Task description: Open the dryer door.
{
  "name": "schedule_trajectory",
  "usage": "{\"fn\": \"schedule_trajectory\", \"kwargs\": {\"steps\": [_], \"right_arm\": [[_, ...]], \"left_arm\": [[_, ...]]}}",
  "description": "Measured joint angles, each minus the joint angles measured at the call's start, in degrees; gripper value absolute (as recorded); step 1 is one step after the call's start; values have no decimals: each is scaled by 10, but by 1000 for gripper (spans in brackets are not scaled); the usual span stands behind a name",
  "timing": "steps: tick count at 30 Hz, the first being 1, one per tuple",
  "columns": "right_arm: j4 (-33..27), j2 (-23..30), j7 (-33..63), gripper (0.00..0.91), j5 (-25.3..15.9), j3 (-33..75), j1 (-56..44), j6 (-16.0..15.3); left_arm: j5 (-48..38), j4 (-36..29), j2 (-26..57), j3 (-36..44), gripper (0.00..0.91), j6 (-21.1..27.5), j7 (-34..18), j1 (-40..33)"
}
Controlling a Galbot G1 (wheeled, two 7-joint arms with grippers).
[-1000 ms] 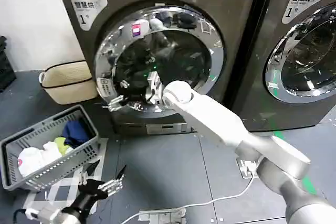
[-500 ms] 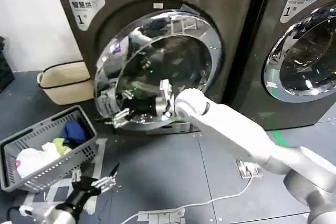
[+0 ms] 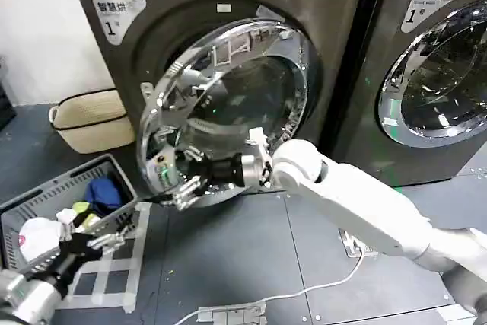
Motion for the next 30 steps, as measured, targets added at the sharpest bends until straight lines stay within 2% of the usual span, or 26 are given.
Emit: {"fn": "schedule_trajectory", "kwargs": {"steps": [11,20,30], "right_arm": [[36,-47,-63,907,-4,31,-41,-16],[68,-90,-123,907,-53,69,-85,3],[78,-129,-164,907,-82,122,-132,25]], "left_arm": [[-59,46,92,2,907,-34,26,-49],[-88,76,164,42,907,-61,54,-92],[-114,91,236,110,907,-82,102,-139]]}}
